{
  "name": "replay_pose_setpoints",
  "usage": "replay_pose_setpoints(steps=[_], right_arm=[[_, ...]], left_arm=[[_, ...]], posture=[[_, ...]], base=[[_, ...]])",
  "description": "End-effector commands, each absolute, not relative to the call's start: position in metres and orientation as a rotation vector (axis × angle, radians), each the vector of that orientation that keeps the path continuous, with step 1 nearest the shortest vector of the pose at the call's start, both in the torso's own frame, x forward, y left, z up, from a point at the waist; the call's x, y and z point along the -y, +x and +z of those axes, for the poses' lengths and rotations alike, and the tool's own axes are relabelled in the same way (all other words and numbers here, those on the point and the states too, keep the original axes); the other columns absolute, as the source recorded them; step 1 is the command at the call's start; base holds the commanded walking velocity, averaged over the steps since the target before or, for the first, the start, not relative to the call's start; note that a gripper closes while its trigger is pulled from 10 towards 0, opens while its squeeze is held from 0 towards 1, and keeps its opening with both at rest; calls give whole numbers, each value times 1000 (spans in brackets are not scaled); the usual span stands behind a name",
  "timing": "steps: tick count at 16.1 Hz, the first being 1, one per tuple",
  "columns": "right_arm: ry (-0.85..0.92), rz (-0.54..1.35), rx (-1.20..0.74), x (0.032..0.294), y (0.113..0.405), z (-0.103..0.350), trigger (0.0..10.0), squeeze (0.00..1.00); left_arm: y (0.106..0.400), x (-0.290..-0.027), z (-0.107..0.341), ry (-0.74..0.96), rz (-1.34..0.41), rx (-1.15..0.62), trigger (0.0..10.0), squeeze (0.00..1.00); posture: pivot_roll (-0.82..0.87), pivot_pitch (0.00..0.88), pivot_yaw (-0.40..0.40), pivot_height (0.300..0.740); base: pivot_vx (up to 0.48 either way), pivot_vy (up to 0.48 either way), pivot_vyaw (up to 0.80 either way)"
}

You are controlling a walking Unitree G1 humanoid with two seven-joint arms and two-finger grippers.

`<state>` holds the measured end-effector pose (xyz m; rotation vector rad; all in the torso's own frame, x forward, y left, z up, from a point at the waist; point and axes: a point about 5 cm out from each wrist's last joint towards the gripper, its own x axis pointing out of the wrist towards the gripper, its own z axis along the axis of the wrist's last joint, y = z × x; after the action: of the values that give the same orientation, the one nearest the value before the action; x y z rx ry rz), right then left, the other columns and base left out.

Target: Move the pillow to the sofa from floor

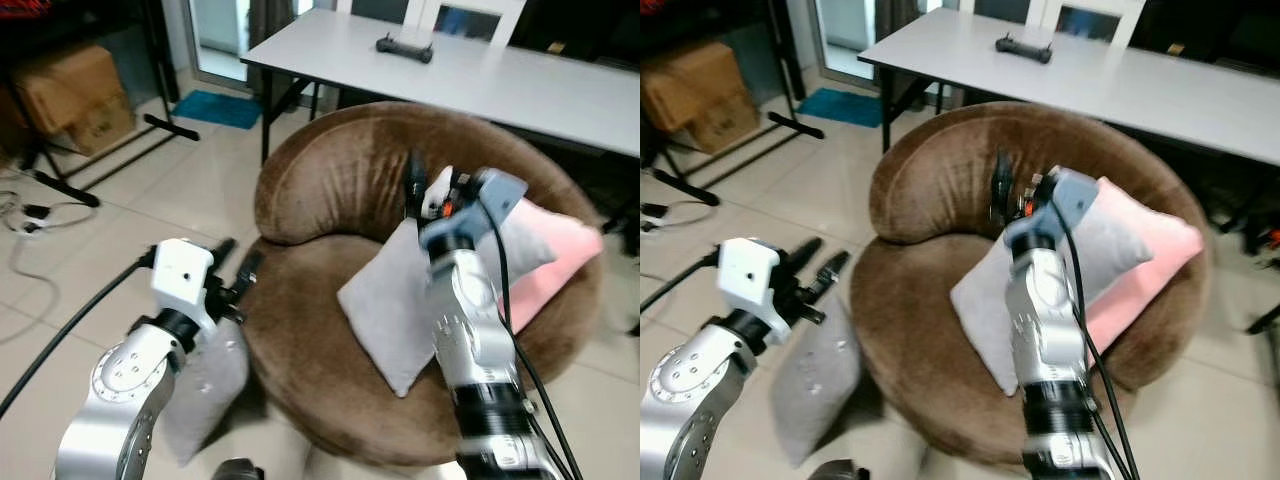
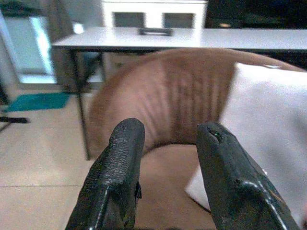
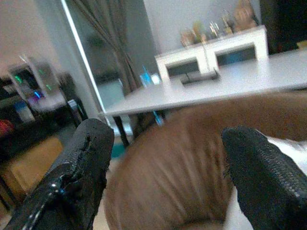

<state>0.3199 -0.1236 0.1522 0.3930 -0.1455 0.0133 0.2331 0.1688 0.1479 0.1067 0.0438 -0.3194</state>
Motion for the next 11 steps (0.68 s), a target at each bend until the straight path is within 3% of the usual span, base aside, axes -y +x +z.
replay_pose_setpoints(steps=[1, 2, 4, 11], right_arm=[[378, -25, 75, 133, 319, 151, 10000, 0], [347, 98, 26, 129, 315, 148, 10000, 0], [263, 125, 0, 132, 312, 144, 10000, 0], [163, 183, -97, 135, 298, 136, 10000, 0]], left_arm=[[232, -175, 152, 127, -242, -20, 10000, 0], [230, -178, 153, 150, -210, -6, 10000, 0], [230, -182, 153, 187, -169, -13, 10000, 0], [234, -179, 150, 218, -161, -30, 10000, 0]], posture=[[146, 0, -101, 740], [148, 0, -104, 740], [151, 0, -109, 740], [135, 0, -96, 740]], base=[[0, 0, 0], [0, 0, 0], [0, 0, 0], [0, 360, 0]])
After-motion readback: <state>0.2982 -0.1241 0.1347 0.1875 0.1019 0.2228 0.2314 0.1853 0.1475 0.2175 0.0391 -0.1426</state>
